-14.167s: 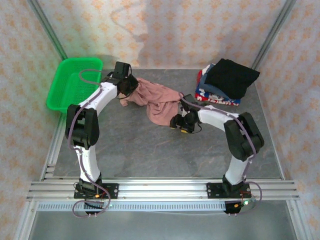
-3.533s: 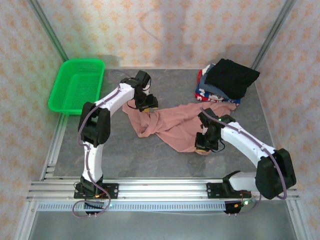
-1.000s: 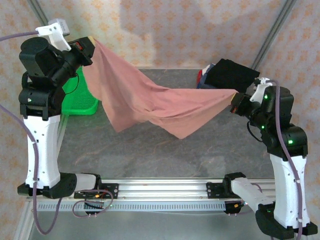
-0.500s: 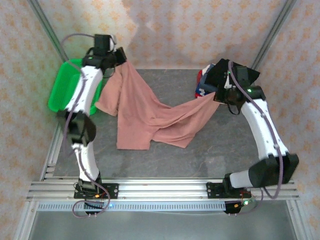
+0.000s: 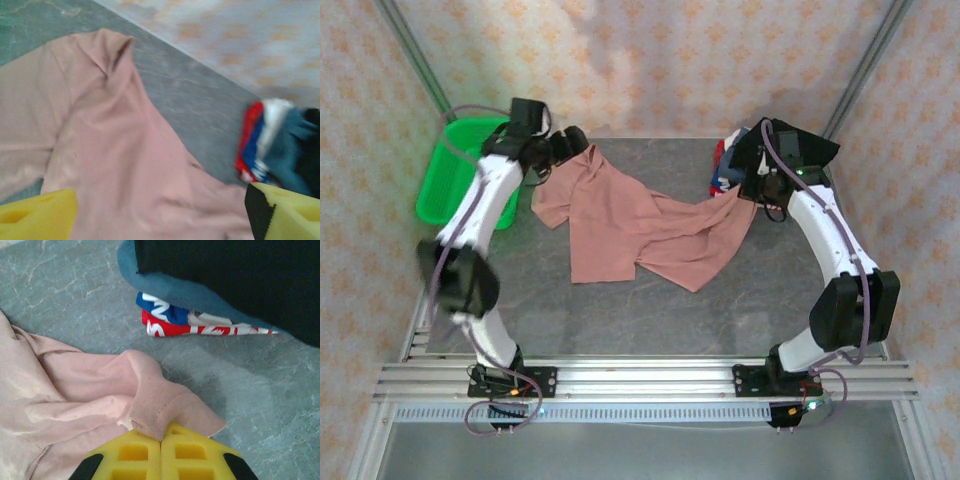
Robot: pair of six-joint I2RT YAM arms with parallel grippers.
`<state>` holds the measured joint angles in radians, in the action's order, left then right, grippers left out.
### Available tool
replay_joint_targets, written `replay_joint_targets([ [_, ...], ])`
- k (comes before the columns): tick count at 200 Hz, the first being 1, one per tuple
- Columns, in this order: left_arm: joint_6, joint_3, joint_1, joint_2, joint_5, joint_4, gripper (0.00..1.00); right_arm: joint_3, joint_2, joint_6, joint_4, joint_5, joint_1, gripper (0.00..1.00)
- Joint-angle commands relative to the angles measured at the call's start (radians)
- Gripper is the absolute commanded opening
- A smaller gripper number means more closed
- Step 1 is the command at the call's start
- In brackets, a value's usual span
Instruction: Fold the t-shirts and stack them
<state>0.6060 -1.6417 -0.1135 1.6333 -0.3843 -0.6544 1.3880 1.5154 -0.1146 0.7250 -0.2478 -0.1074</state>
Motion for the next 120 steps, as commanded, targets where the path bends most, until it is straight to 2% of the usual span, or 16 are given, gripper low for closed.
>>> replay_joint_targets([
  [1, 0.111, 0.306, -0.041, -0.15, -0.072, -0.045, 0.81, -0.036, -0.055, -0.016, 0.014, -0.031, 0.006, 0.0],
  [17, 0.124, 0.482, -0.048, -0.201, -0.082, -0.06, 0.73, -0.062, -0.074, -0.014, 0.022, -0.051, 0.006, 0.0],
  [33, 0.114, 0.577, -0.059, -0.195, -0.097, -0.054, 0.71, -0.084, -0.086, -0.013, 0.033, -0.055, 0.005, 0.0],
  [60, 0.122, 0.617, -0.097, -0.119, -0.133, -0.018, 0.67, -0.103, -0.106, -0.01, 0.041, -0.05, 0.005, 0.0],
  [90, 0.094, 0.636, -0.117, -0.046, -0.078, -0.056, 0.63, -0.104, -0.121, -0.002, 0.052, -0.042, 0.006, 0.0],
  [120, 0.085, 0.667, -0.119, -0.034, -0.044, -0.075, 0.6, -0.116, -0.134, -0.002, 0.06, -0.03, 0.006, 0.0],
])
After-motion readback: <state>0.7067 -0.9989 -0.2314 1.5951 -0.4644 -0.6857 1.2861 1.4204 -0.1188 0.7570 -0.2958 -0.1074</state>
